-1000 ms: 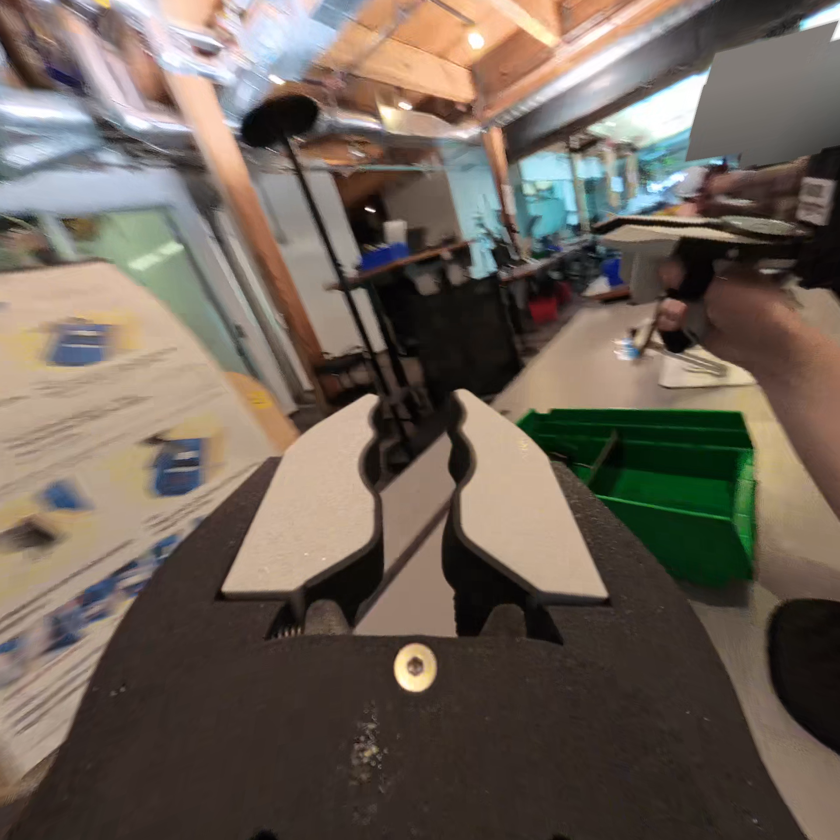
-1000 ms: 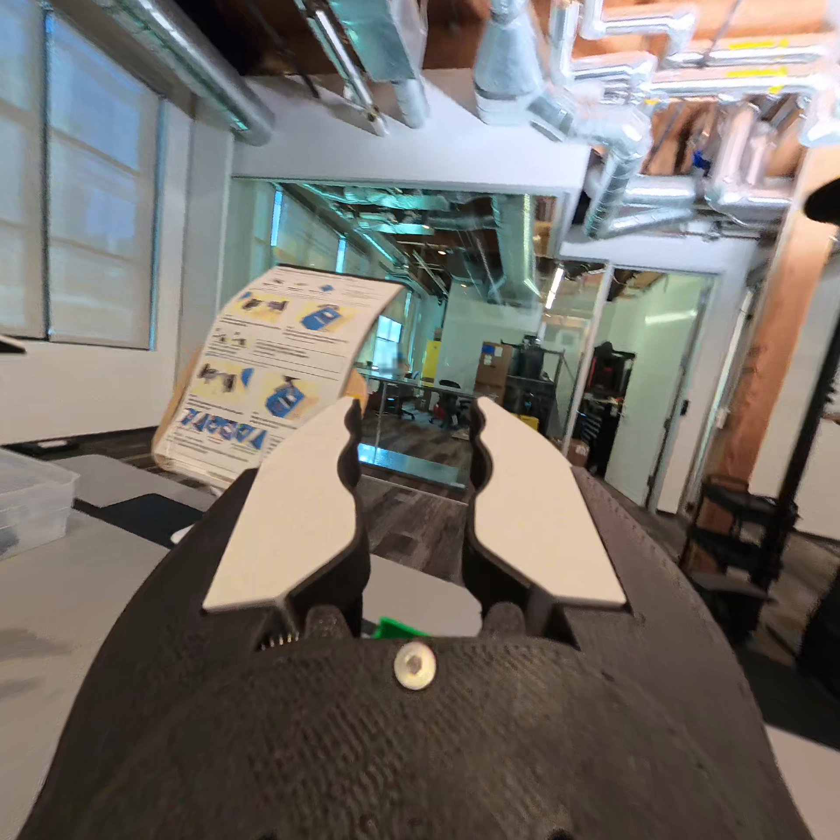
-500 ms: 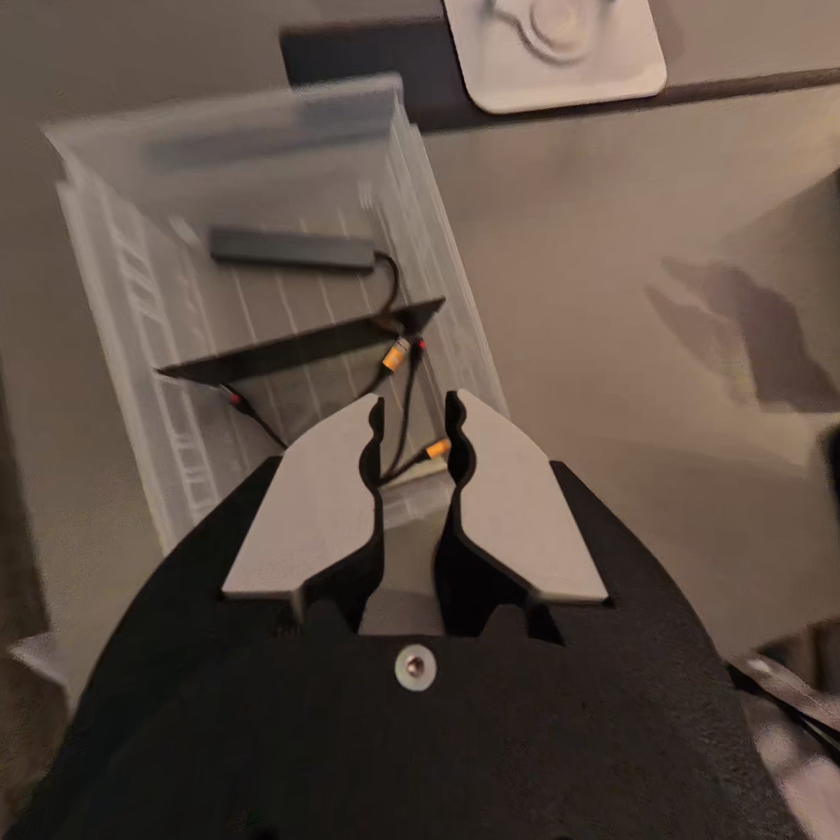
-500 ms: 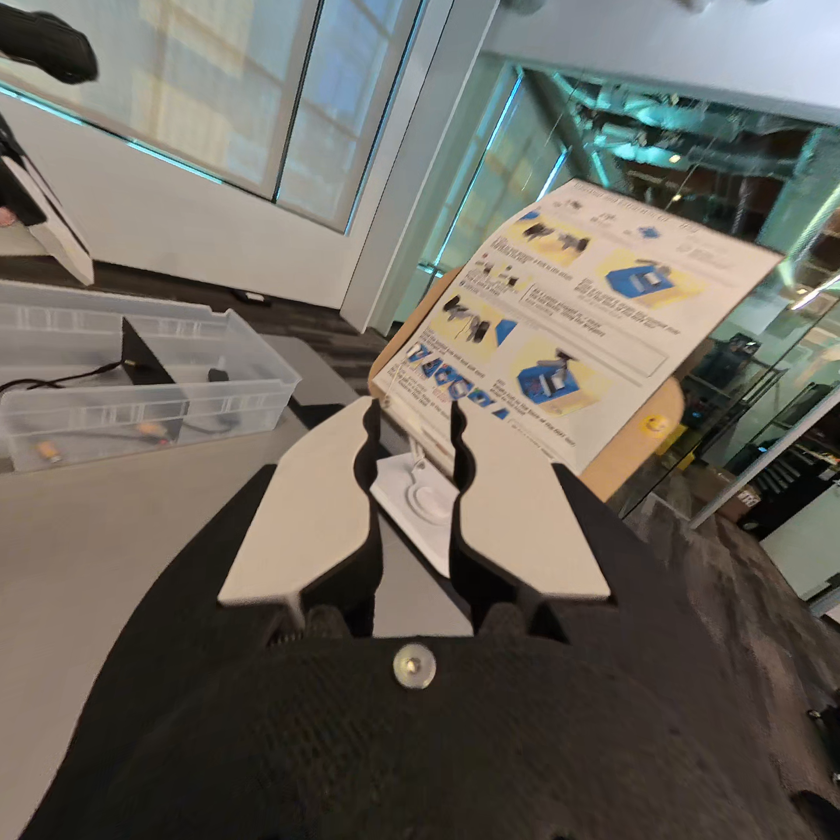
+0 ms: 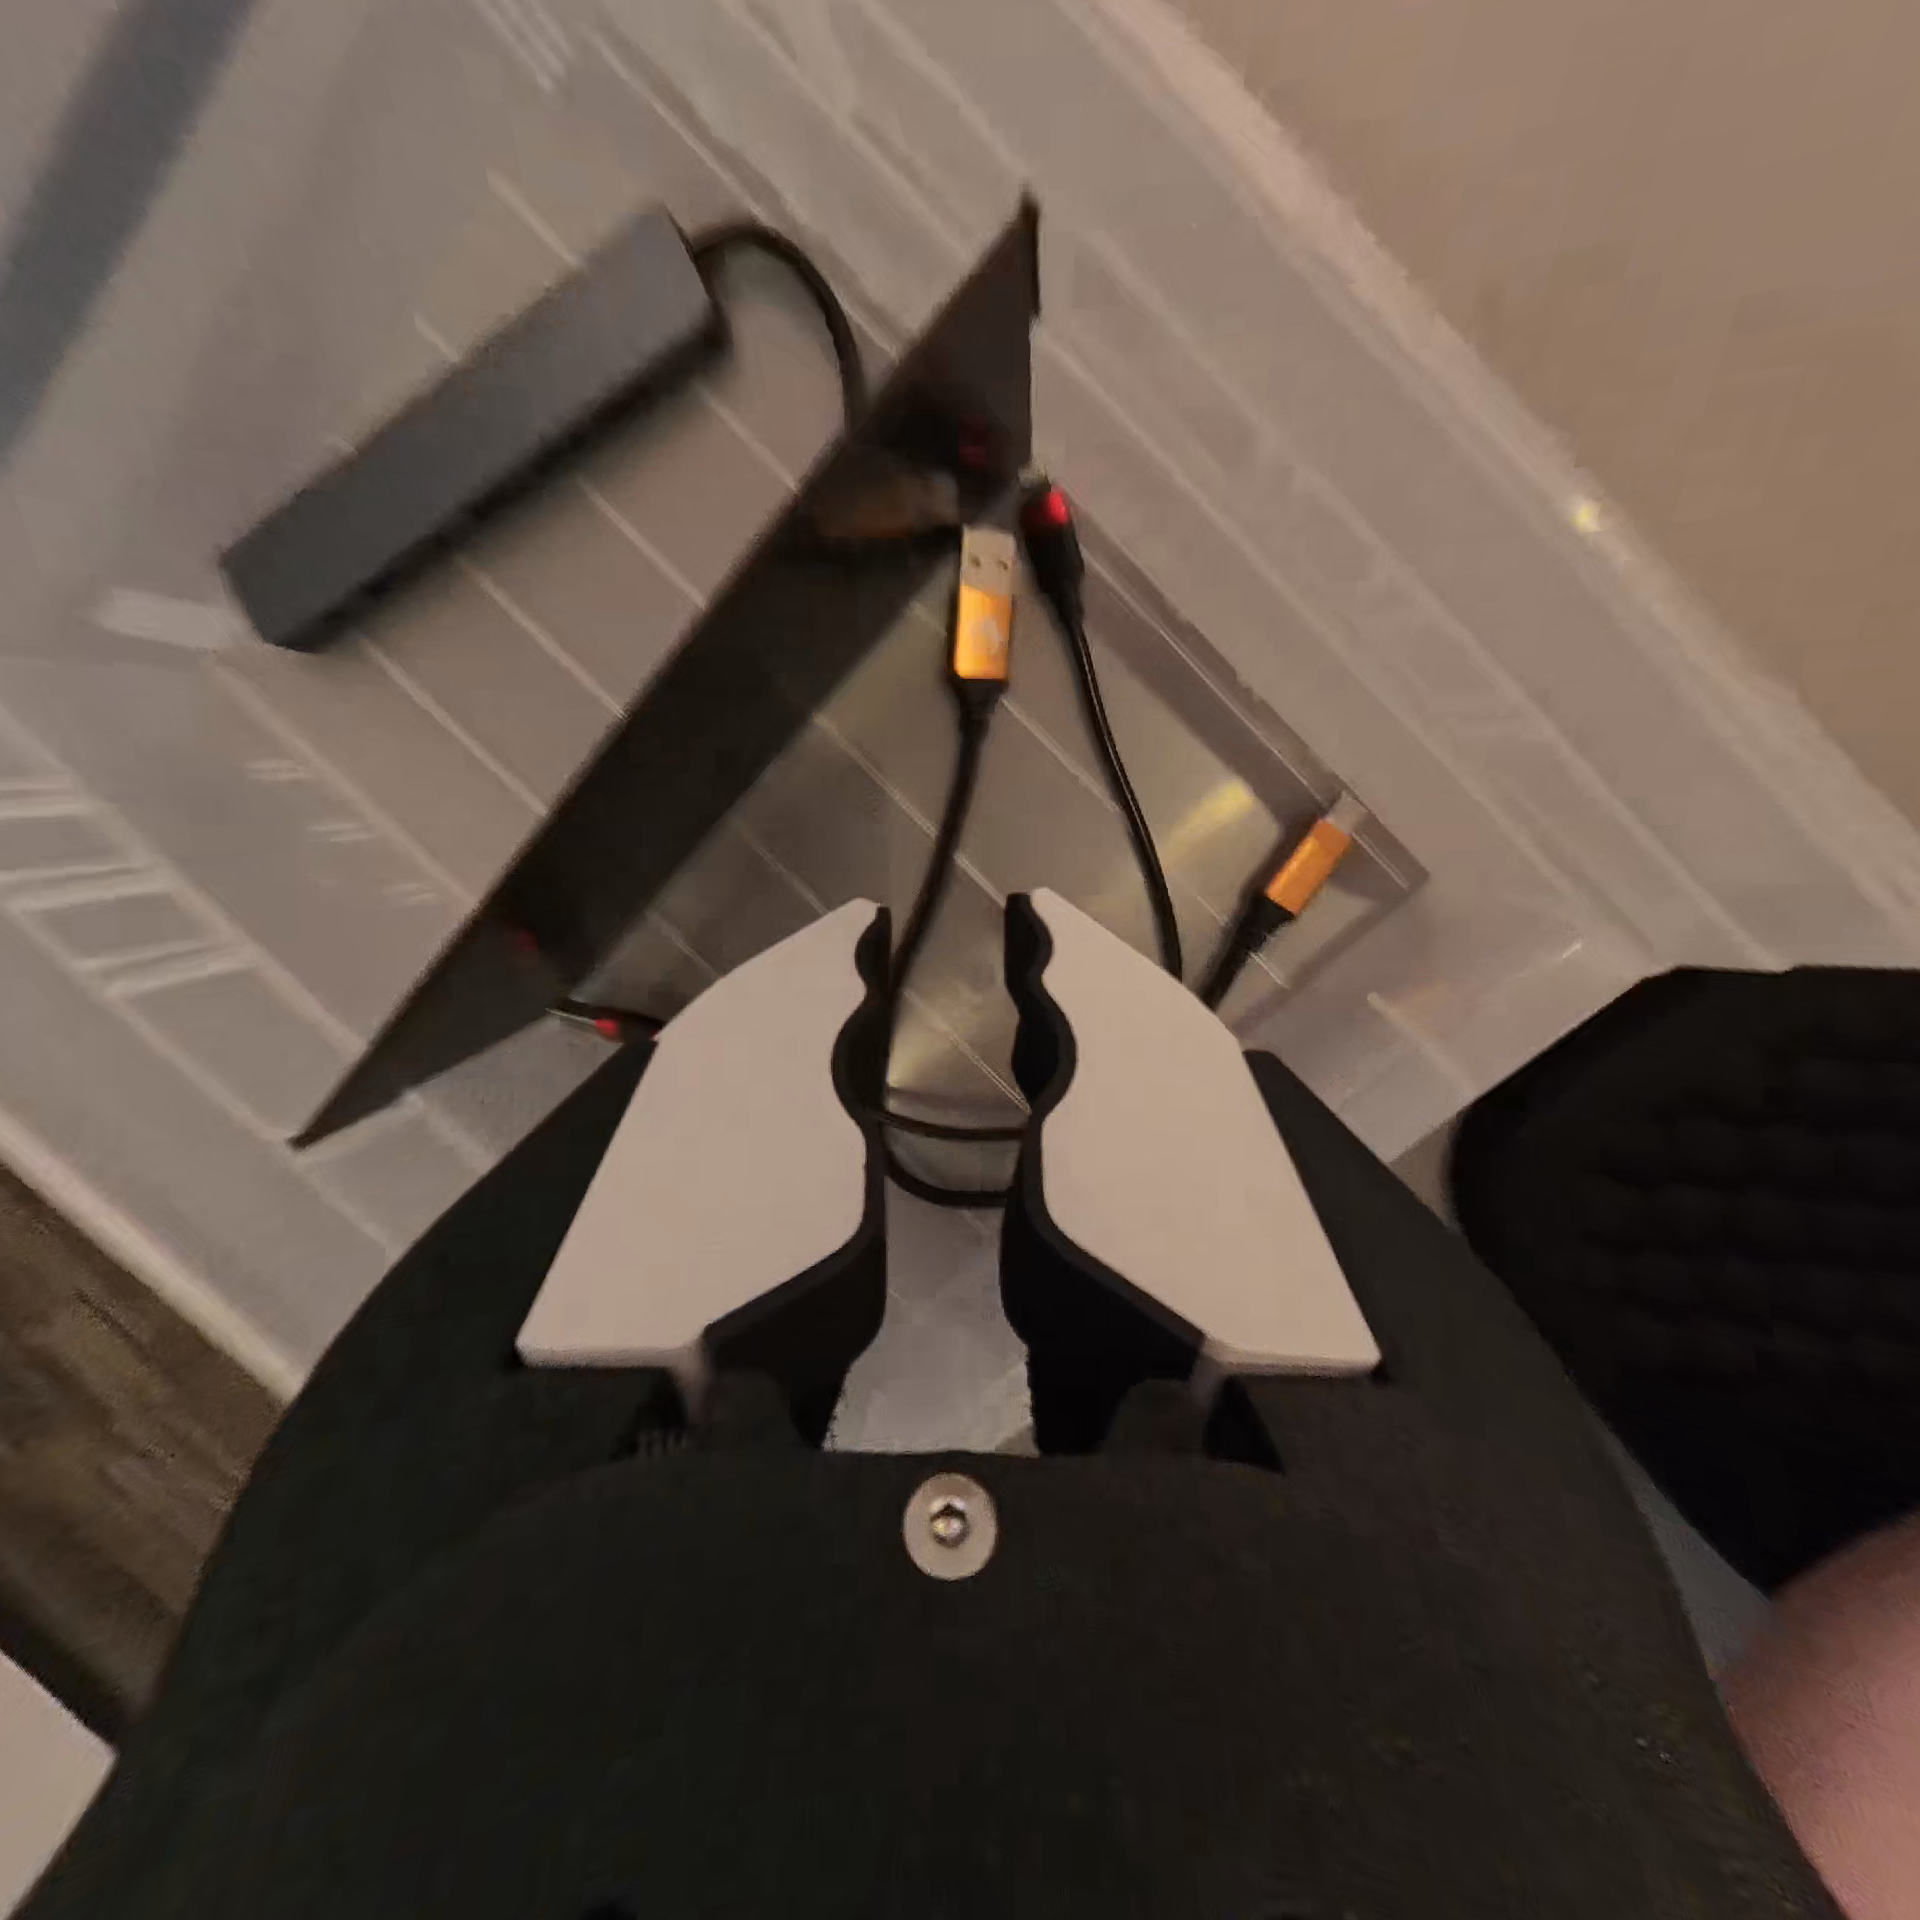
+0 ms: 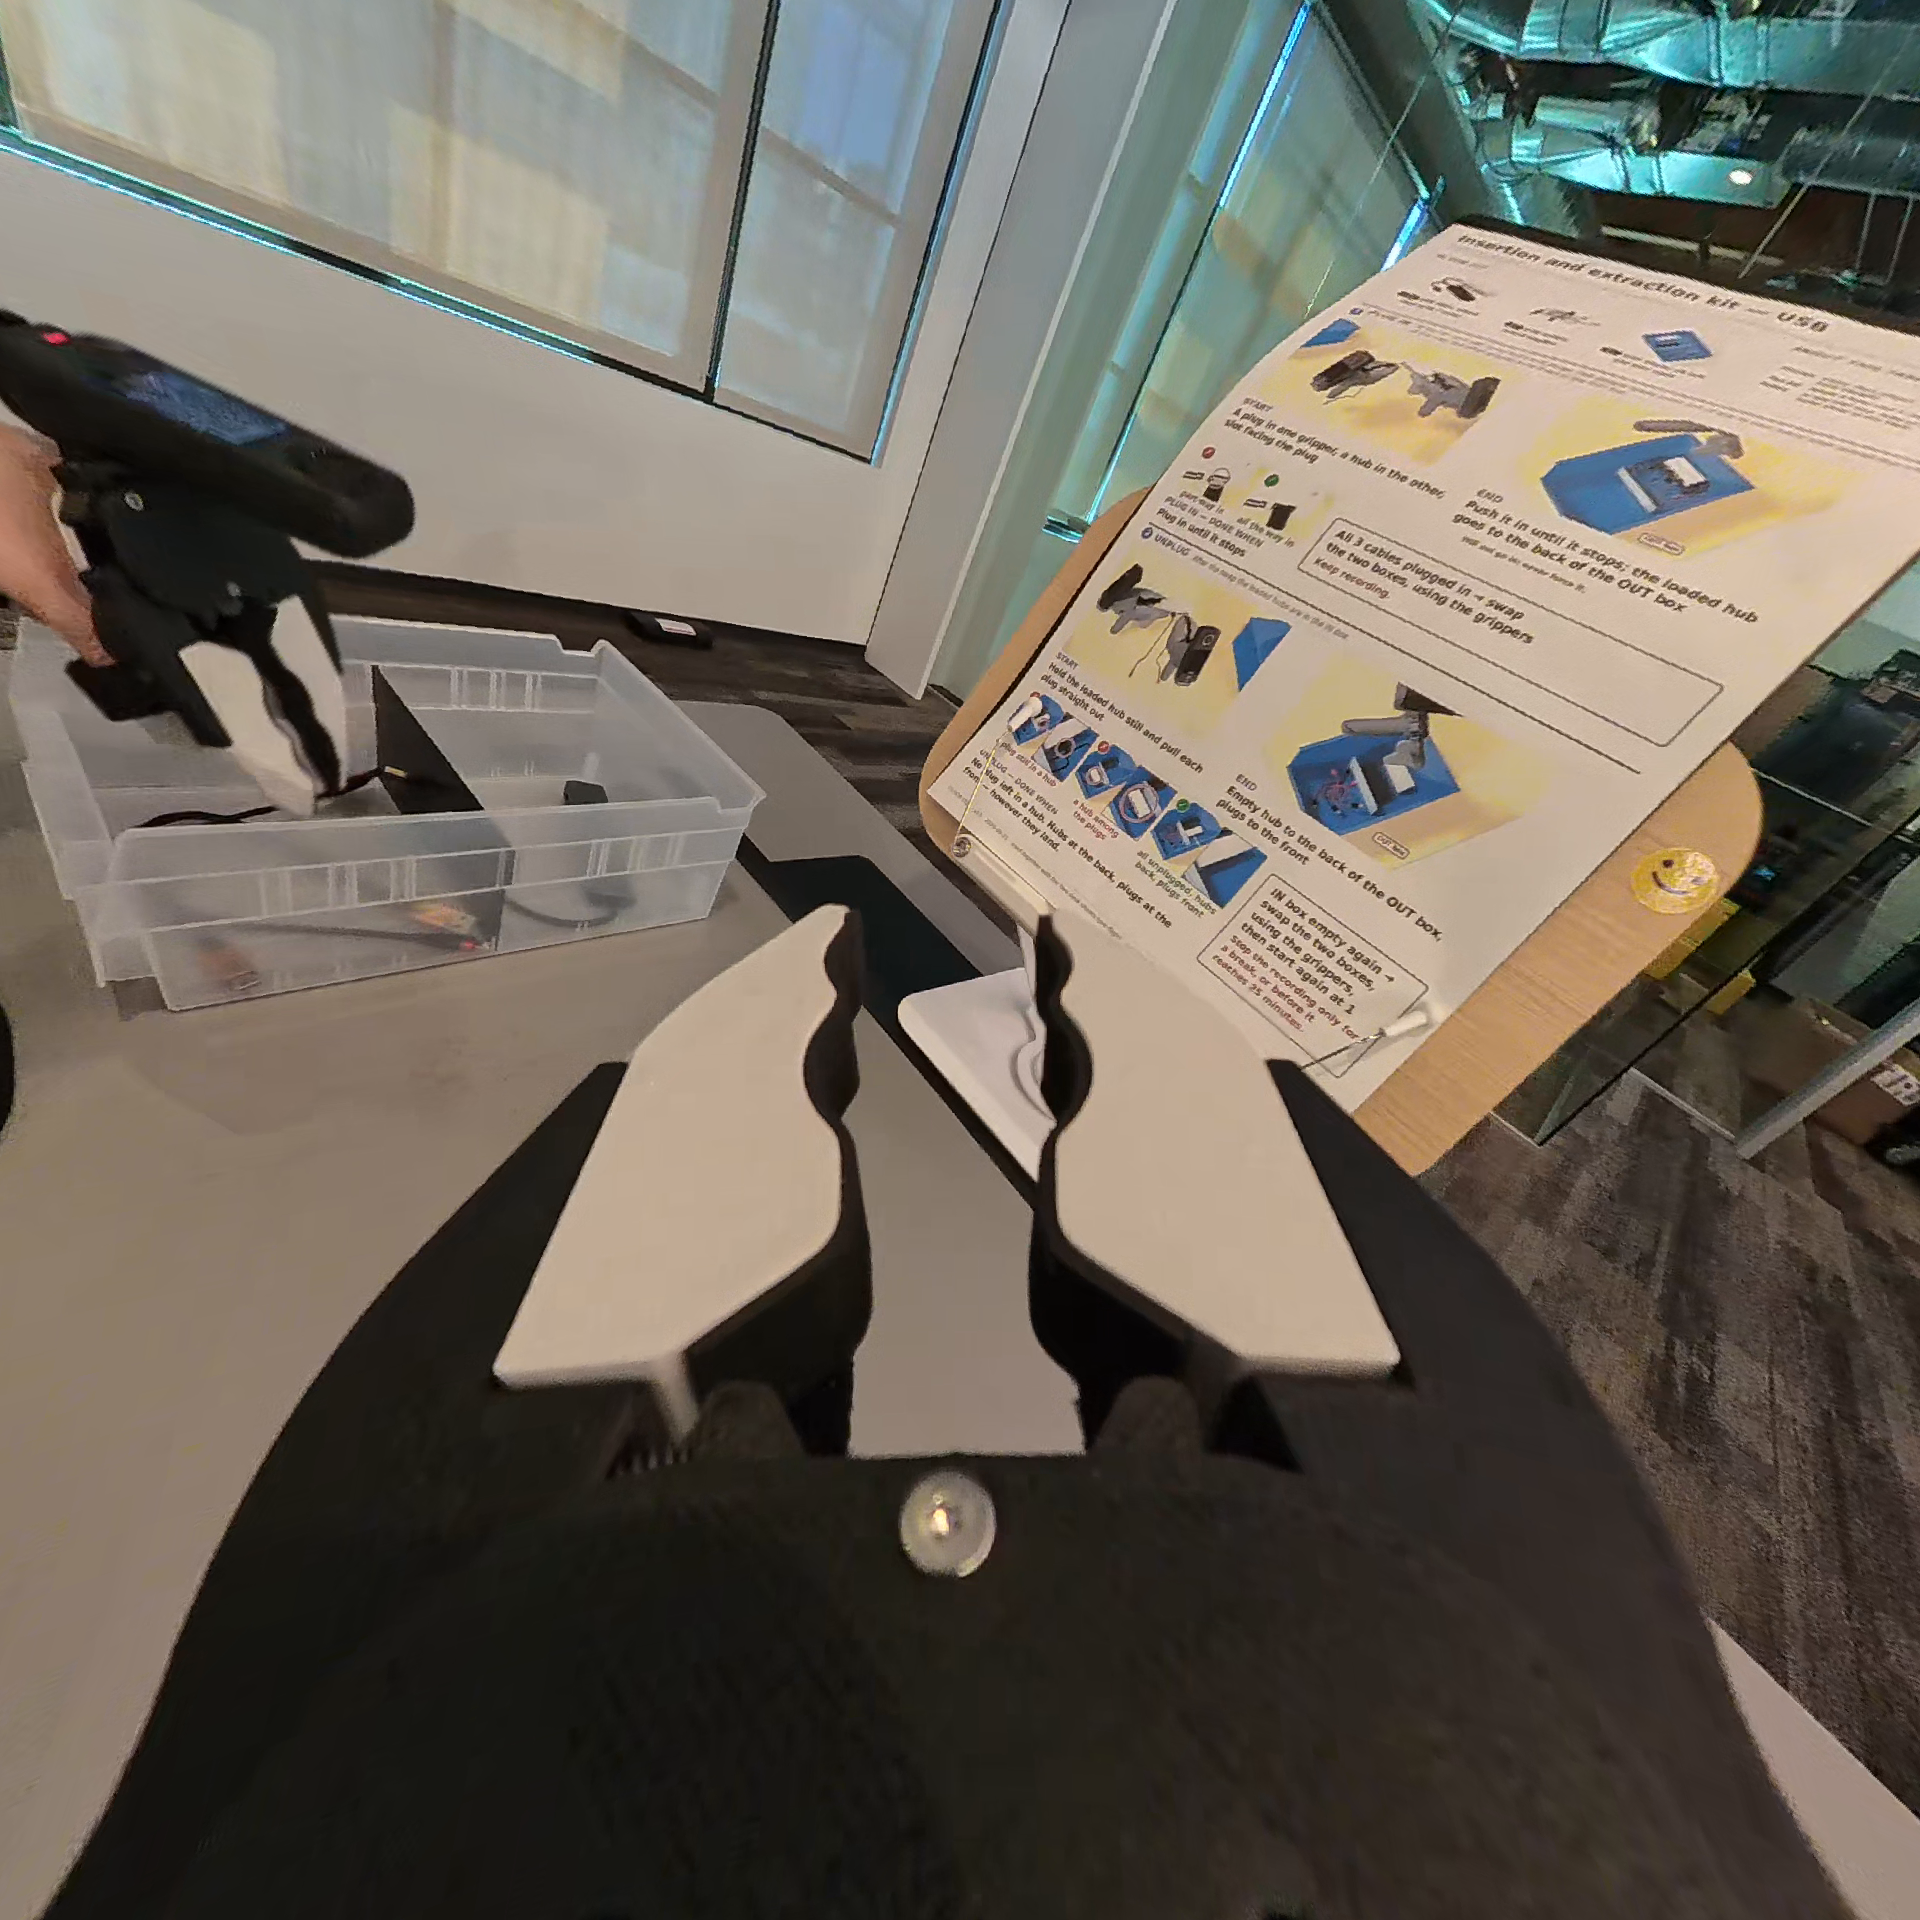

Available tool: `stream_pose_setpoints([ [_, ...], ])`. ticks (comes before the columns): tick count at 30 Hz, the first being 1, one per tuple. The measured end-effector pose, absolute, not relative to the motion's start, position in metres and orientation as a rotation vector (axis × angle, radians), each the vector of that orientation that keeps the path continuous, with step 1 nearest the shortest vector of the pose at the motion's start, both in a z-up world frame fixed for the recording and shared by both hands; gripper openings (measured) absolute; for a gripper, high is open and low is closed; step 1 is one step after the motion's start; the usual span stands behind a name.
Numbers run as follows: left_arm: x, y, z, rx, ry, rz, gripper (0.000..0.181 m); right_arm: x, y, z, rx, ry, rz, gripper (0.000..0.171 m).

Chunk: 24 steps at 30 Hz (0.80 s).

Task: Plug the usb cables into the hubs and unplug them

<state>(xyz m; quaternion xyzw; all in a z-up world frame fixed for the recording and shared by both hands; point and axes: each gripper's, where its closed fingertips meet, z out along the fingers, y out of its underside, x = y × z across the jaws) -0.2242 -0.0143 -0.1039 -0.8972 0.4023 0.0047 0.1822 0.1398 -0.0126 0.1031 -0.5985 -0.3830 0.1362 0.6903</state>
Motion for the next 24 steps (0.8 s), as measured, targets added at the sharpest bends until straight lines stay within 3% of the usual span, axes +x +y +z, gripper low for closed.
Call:
stream_pose_setpoints([
  [1,-0.228,-0.018,-0.112,-2.581,1.136,0.012,0.022,0.142,-0.013,0.104,-1.335,-0.856,0.303,0.032],
  [13,-0.212,0.01,-0.155,-2.536,1.184,-0.096,0.03,0.151,-0.018,0.113,-1.312,-0.86,0.317,0.032],
  [24,-0.211,0.008,-0.137,-2.526,1.185,-0.095,0.004,0.153,-0.02,0.112,-1.321,-0.896,0.285,0.032],
])
